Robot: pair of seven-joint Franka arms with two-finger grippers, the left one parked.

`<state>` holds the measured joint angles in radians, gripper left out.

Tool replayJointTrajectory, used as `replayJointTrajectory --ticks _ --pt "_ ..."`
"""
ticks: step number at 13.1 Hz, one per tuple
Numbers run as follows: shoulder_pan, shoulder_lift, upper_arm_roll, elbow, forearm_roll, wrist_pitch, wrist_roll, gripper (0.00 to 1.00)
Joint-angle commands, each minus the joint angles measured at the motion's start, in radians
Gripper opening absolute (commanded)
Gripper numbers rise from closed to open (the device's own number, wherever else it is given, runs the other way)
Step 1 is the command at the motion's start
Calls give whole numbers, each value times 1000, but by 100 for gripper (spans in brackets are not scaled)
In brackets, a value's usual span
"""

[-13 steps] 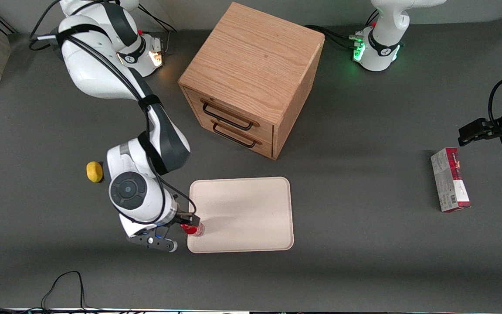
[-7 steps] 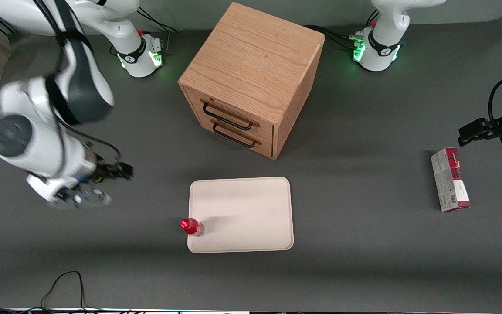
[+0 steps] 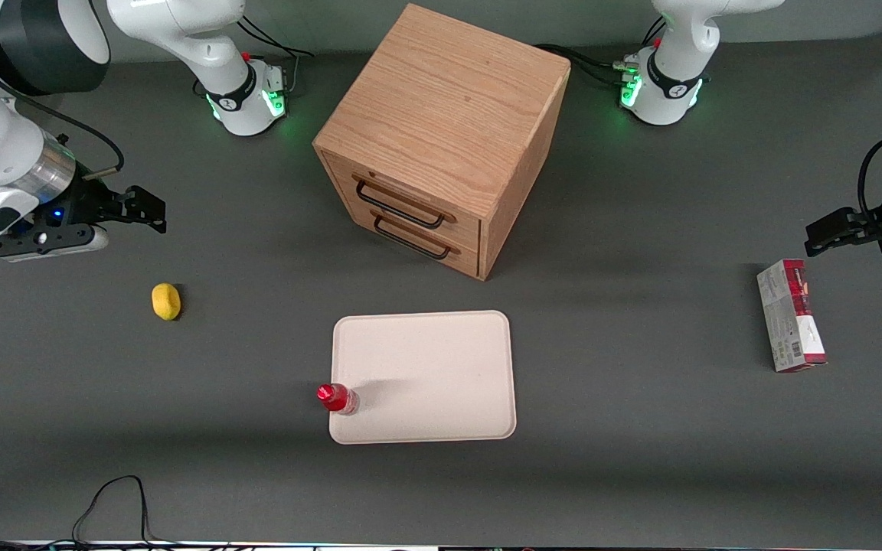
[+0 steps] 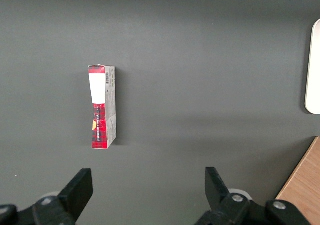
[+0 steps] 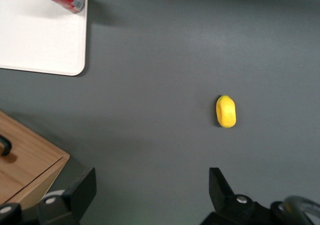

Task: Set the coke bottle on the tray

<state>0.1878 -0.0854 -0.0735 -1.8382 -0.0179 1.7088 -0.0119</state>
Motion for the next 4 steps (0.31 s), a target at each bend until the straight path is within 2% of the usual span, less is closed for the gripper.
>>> replayJointTrajectory --ticks 1,4 --pt "36 48 -46 101 21 -87 -37 100" --pt "28 65 -52 128 22 -103 -46 100"
